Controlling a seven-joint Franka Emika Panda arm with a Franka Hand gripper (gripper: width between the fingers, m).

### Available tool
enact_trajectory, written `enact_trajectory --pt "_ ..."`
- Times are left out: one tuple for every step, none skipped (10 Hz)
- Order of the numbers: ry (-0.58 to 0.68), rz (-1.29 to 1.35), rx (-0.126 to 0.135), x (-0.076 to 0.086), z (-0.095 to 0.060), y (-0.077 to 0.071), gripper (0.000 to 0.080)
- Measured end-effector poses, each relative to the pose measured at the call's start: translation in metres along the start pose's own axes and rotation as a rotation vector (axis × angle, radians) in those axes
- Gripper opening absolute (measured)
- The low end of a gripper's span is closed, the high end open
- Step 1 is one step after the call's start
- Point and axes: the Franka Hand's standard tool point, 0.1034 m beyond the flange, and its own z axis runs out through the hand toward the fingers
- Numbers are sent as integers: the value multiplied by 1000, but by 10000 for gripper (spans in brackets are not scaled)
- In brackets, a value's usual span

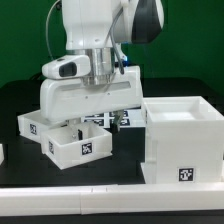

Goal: Assemble drawer

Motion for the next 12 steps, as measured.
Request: enact_trajectory --pt "-2 0 2 0 0 0 649" --pt "-2 0 2 0 0 0 524" --pt "-2 1 2 0 0 0 379" --pt "-2 1 2 0 0 0 228" --pt "-3 1 2 0 0 0 228" --pt "-3 1 2 0 0 0 96" --pt "-2 1 2 0 0 0 37" --pt "-2 1 2 0 0 0 37" --pt "-2 1 2 0 0 0 37" --pt "-2 1 2 0 0 0 37" --pt "-6 -22 5 1 -1 1 37" --pt "-20 -87 22 8 -7 10 37"
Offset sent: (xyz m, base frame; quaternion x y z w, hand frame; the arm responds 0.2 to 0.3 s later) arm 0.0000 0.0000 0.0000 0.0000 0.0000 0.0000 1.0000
